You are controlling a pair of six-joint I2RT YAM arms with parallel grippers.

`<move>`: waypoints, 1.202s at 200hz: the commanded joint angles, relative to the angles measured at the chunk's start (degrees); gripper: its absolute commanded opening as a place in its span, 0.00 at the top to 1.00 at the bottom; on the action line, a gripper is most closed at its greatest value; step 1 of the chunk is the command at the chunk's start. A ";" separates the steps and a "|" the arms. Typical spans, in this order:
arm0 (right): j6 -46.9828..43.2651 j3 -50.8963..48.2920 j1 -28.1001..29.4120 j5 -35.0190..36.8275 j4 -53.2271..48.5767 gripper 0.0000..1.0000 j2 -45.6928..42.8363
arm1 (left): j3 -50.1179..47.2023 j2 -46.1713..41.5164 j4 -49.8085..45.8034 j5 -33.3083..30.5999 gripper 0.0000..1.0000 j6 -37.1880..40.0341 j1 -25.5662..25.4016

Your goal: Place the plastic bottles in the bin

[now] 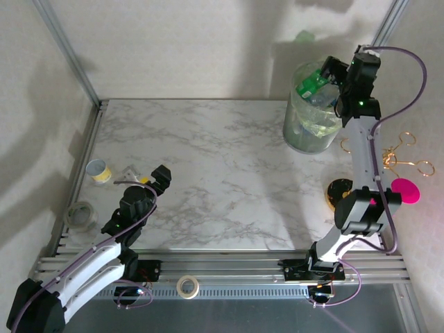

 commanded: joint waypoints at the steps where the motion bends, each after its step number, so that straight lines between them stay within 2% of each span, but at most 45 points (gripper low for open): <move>1: -2.10 -3.37 4.40 -1.49 3.78 0.01 -6.61 | 0.51 0.01 -0.13 -1.52 0.00 1.96 1.02; 33: -5.47 -16.59 14.96 -2.89 10.05 0.01 -14.41 | 2.42 1.14 -0.45 -2.89 0.01 5.24 2.41; 50: -4.91 -26.47 19.45 -7.39 14.51 0.01 -18.55 | 3.16 2.40 0.04 -4.11 0.00 7.09 3.46; 68: -2.57 -37.80 22.67 -10.65 19.57 0.01 -22.16 | 4.07 4.48 0.62 -5.59 0.00 8.64 4.67; 90: -0.77 -49.10 25.08 -10.97 23.18 0.01 -25.21 | 6.19 7.94 0.71 -6.72 0.00 10.94 6.35; 116: -2.66 -60.23 25.34 -6.97 27.04 0.01 -28.22 | 8.17 11.86 0.68 -8.14 0.00 11.69 9.13; 141: -10.13 -69.78 25.31 1.77 34.71 0.01 -29.20 | 8.35 15.78 5.09 -14.73 0.00 12.88 11.05; 175: -20.82 -79.91 24.47 11.89 49.46 0.01 -26.30 | 6.03 20.15 13.25 -22.28 0.00 20.78 11.86; 191: -22.09 -83.82 22.40 11.45 56.95 0.01 -24.56 | 5.82 21.23 15.78 -23.89 0.00 23.40 12.29; 223: -18.88 -92.72 15.74 3.80 75.90 0.01 -19.90 | 4.16 24.57 22.99 -25.07 0.00 28.51 12.63; 240: -19.48 -93.11 14.29 2.67 80.26 0.01 -18.02 | 2.74 27.27 27.17 -25.19 0.00 29.91 12.93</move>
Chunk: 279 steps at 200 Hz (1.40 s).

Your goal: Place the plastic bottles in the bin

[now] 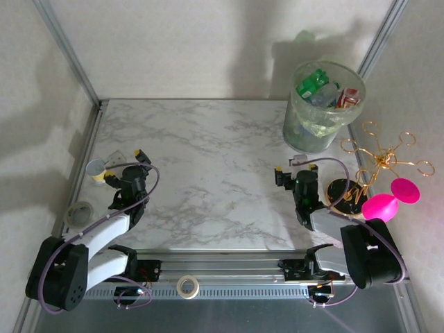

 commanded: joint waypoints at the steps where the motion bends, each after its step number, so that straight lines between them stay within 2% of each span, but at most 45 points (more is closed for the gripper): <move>1: -0.97 -1.69 -1.98 -2.89 17.61 0.01 2.56 | -2.76 3.32 8.27 -3.15 0.00 4.92 0.81; 17: -1.91 -1.27 -2.67 -3.45 22.63 0.01 5.89 | -3.18 6.00 11.09 -3.18 0.00 6.77 0.80; 33: -3.27 -0.81 -3.49 -2.81 28.93 0.01 11.31 | -4.99 8.47 17.74 -3.44 0.00 8.99 0.80; 38: -2.13 0.01 -3.63 -1.56 26.63 0.01 11.16 | -5.94 9.34 20.59 -3.29 0.00 9.78 0.80; 44: -1.12 0.71 -4.96 -4.04 23.75 0.01 10.29 | -7.22 10.37 25.05 -2.81 0.00 10.77 0.84; 57: 1.86 -0.11 -7.85 -6.92 25.56 0.01 10.72 | -8.46 12.62 32.31 -0.91 0.00 13.30 0.81; 68: 4.53 -2.23 -11.65 -12.71 31.54 0.02 14.38 | -8.66 15.09 36.38 1.14 0.00 14.60 1.04; 74: 4.79 -3.45 -12.36 -12.70 39.64 0.02 17.29 | -8.84 17.20 39.40 2.16 0.00 15.28 0.98; 86: 5.17 -1.49 -12.63 -13.41 30.19 0.02 14.49 | -8.12 21.71 43.90 3.60 0.00 17.47 0.73; 99: 5.53 0.22 -12.80 -13.25 28.88 0.01 15.43 | -6.20 20.69 37.85 5.47 0.00 16.93 0.74; 117: 5.90 0.66 -13.06 -12.50 27.90 0.01 15.44 | -6.32 20.87 38.29 7.47 0.00 16.77 1.48; 145: 5.98 0.67 -13.04 -12.11 27.91 0.01 15.40 | -6.07 21.73 36.98 16.37 0.00 14.05 5.70; 161: 6.03 0.66 -13.05 -11.92 28.03 0.01 15.43 | -8.31 24.92 45.09 14.94 0.00 14.33 5.80; 171: 6.03 0.67 -13.06 -11.90 27.90 0.01 15.41 | -7.57 23.73 41.09 15.16 0.00 14.12 5.33; 181: 6.03 0.64 -13.04 -11.85 27.95 0.01 15.41 | -7.97 24.55 43.63 14.92 0.00 14.68 5.29; 279: 6.11 0.83 -13.09 -11.97 27.66 0.01 15.49 | -7.71 24.06 42.26 15.04 0.00 14.42 5.33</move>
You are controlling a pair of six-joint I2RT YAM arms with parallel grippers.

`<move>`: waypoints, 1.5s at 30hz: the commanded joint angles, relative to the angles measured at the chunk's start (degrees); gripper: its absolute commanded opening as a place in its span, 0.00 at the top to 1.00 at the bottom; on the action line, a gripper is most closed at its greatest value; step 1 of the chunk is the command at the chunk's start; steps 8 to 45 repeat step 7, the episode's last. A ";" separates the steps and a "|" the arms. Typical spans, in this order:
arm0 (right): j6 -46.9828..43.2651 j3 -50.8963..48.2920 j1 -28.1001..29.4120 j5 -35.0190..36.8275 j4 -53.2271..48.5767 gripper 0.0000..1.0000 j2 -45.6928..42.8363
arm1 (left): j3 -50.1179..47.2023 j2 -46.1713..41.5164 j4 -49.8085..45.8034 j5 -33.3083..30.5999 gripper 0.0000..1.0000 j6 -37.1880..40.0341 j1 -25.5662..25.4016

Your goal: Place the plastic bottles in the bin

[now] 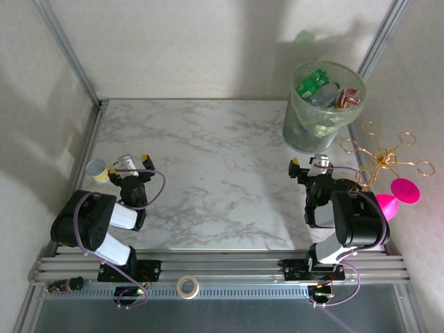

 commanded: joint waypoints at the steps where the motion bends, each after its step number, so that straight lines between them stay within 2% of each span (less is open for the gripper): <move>1: 0.56 1.12 -0.35 -0.38 0.81 0.01 0.37 | -0.24 0.28 2.49 0.60 0.01 -0.62 -0.07; 5: 0.52 0.99 -0.39 -0.34 0.93 0.01 0.28 | -0.24 0.35 2.42 0.60 0.00 -0.62 -0.09; 6: 0.48 0.95 -0.32 -0.37 1.01 0.01 0.28 | -0.22 0.29 2.33 0.64 0.11 -0.62 -0.09; 7: 0.48 0.95 -0.32 -0.33 0.97 0.01 0.27 | -0.07 0.31 2.11 1.12 0.63 -0.71 0.07; 45: 0.48 0.95 -0.32 -0.33 0.97 0.01 0.27 | -0.07 0.31 2.11 1.12 0.63 -0.71 0.07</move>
